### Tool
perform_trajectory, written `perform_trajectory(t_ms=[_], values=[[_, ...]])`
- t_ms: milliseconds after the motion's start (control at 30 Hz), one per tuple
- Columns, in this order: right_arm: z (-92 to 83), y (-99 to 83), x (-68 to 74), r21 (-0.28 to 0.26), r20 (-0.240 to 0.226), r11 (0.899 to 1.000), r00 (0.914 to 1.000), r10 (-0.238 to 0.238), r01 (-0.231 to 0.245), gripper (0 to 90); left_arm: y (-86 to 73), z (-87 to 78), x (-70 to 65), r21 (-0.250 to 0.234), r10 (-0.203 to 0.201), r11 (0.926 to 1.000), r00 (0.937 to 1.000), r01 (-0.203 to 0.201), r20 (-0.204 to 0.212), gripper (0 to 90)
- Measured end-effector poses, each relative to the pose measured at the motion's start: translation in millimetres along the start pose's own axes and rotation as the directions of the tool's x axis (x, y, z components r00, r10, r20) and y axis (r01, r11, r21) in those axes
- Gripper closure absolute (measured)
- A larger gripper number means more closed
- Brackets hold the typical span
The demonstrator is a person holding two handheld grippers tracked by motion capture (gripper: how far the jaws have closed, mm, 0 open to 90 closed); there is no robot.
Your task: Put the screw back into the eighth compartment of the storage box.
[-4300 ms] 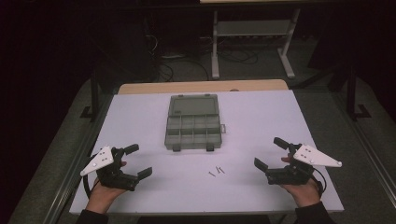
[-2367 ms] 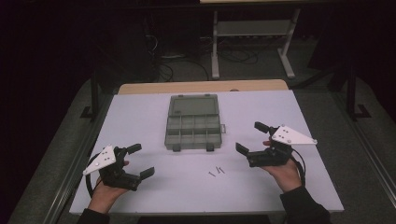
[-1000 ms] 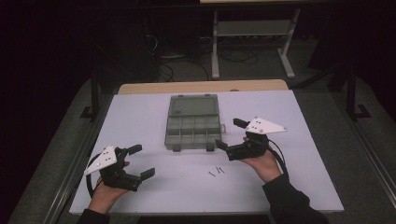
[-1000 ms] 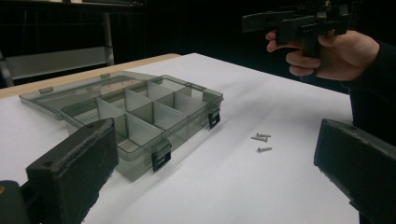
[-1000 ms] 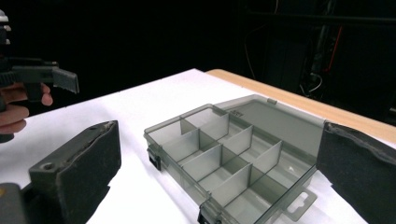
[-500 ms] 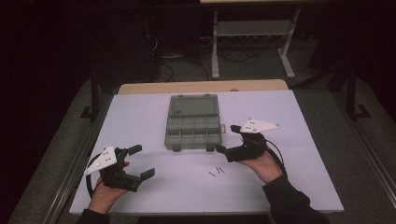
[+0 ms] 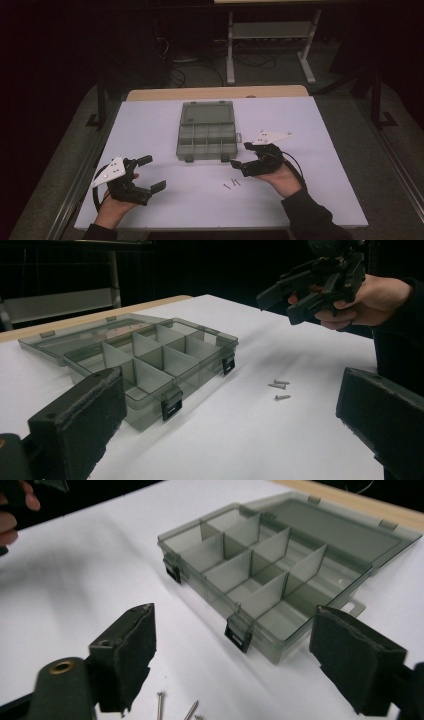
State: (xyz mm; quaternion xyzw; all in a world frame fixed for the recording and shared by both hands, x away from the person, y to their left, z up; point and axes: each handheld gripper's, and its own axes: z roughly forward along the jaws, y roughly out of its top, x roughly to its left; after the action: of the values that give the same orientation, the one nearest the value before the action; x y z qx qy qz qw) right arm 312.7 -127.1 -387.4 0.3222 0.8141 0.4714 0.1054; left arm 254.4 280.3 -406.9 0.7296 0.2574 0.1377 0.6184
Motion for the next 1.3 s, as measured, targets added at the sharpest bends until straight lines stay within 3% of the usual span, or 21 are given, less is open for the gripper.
perform_trajectory(t_ms=[233, 433, 467, 600, 700, 833, 967, 1000, 1133, 1200, 1300], values=[[3.8, -2.1, 0.1, 0.071, -0.016, 0.997, 0.9998, 0.011, -0.01, 28.1, 0.0, 0.0, 0.2, 0.001, 0.002, 1.0, 1.0, -0.002, -0.001, 0.0], [8.0, -4.2, 3.1, 0.149, -0.03, 0.988, 0.999, 0.032, -0.027, 37.1, 0.1, -0.4, 0.1, -0.001, -0.004, 1.0, 1.0, 0.004, -0.001, 0.0], [9.2, -5.0, 2.6, 0.158, -0.034, 0.987, 0.9993, 0.018, -0.013, 38.9, 0.1, -0.4, 0.1, -0.001, -0.004, 1.0, 1.0, 0.004, -0.001, 0.0], [12.5, -6.6, 5.1, 0.218, -0.038, 0.976, 0.9987, 0.035, -0.026, 46.9, 0.0, -0.3, 0.3, 0.001, -0.002, 1.0, 1.0, 0.002, 0.0, 0.0], [15.1, -8.6, 3.9, 0.238, -0.044, 0.971, 0.999, 0.013, -0.002, 52.5, 0.1, -0.4, 0.1, 0.0, -0.003, 1.0, 1.0, 0.003, -0.001, 0.0], [16.3, -9.7, 5.7, 0.271, -0.048, 0.963, 0.9984, 0.031, -0.017, 59.4, 0.1, -0.3, 0.1, 0.0, -0.001, 1.0, 1.0, 0.001, 0.0, 0.0], [19.7, -12.7, 6.0, 0.301, -0.053, 0.954, 0.9986, 0.001, 0.015, 63.8, 0.0, 0.1, -0.1, -0.003, -0.003, 1.0, 1.0, 0.003, 0.001, 0.0], [20.7, -13.3, 7.3, 0.313, -0.053, 0.95, 0.9985, 0.016, 0.001, 64.9, 0.2, -0.3, -0.2, 0.002, 0.001, 1.0, 1.0, -0.001, 0.0, 0.0], [24.5, -17.0, 8.4, 0.346, -0.062, 0.938, 0.9981, 0.003, 0.018, 68.7, 0.2, -0.4, -0.4, 0.001, -0.001, 1.0, 1.0, 0.001, 0.0, 0.0], [25.7, -18.0, 8.6, 0.349, -0.068, 0.937, 0.9977, -0.001, 0.025, 70.0, 0.2, -0.4, -0.4, 0.0, -0.002, 1.0, 1.0, 0.002, -0.001, 0.0], [30.0, -20.6, 11.3, 0.376, -0.071, 0.925, 0.9971, -0.026, 0.051, 72.0, 0.0, -0.1, -0.5, 0.001, -0.001, 1.0, 1.0, 0.001, 0.001, 0.0]])
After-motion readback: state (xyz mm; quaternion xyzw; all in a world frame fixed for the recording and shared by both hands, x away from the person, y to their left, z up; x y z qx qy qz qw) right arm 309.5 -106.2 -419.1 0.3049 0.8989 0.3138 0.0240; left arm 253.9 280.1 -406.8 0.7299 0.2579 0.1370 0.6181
